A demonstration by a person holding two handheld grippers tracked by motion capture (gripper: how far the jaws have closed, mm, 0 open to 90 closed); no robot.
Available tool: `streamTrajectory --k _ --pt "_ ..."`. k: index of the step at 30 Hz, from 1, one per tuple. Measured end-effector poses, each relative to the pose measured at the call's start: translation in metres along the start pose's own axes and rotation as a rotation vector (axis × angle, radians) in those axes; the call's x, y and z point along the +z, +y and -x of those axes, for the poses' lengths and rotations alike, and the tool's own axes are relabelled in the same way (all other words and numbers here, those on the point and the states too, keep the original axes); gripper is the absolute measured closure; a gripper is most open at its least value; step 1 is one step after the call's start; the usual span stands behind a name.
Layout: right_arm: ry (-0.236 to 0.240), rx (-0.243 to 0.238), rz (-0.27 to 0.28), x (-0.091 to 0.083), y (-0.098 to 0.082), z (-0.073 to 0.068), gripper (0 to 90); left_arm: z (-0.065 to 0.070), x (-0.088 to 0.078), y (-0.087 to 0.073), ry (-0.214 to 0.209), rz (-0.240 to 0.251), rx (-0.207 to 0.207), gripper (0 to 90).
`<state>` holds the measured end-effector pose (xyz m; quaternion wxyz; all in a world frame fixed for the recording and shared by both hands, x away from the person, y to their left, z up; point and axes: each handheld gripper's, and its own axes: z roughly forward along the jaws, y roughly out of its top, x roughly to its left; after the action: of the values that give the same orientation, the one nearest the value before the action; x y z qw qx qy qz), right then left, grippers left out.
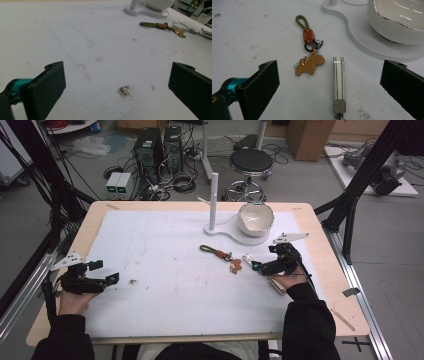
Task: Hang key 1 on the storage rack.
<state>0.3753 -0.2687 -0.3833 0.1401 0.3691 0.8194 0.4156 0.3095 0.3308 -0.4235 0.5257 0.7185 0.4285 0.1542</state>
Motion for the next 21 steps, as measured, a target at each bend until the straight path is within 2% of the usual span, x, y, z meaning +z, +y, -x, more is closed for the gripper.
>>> streamTrajectory --k 4,8,10,11,17,19,21 --pt "0.005 -0.002 -0.022 0.007 0.010 0.001 1.4 -0.001 0.000 0.000 -0.003 -0.003 0.001 1.7" --pt "0.019 -0.035 -0.033 0.014 0.024 -0.007 1.4 -0.001 0.001 0.000 -0.001 -0.002 0.000 1.7" --pt "0.020 -0.050 -0.043 0.020 0.030 -0.010 1.4 -0.001 0.001 0.000 -0.001 -0.003 0.000 1.7" --pt "0.020 -0.059 -0.071 0.028 0.034 -0.010 1.4 -0.001 0.001 0.000 -0.003 0.002 0.002 1.7" --pt "0.034 -0.075 -0.091 0.042 0.042 -0.016 1.4 -0.002 0.000 0.000 -0.006 0.012 -0.005 1.7" --pt "0.040 -0.107 -0.129 0.054 0.050 -0.022 1.4 -0.003 0.000 0.000 -0.006 0.012 -0.006 1.7" --pt "0.042 -0.111 -0.135 0.057 0.052 -0.022 1.4 -0.002 0.000 0.000 -0.007 0.013 -0.008 1.7"
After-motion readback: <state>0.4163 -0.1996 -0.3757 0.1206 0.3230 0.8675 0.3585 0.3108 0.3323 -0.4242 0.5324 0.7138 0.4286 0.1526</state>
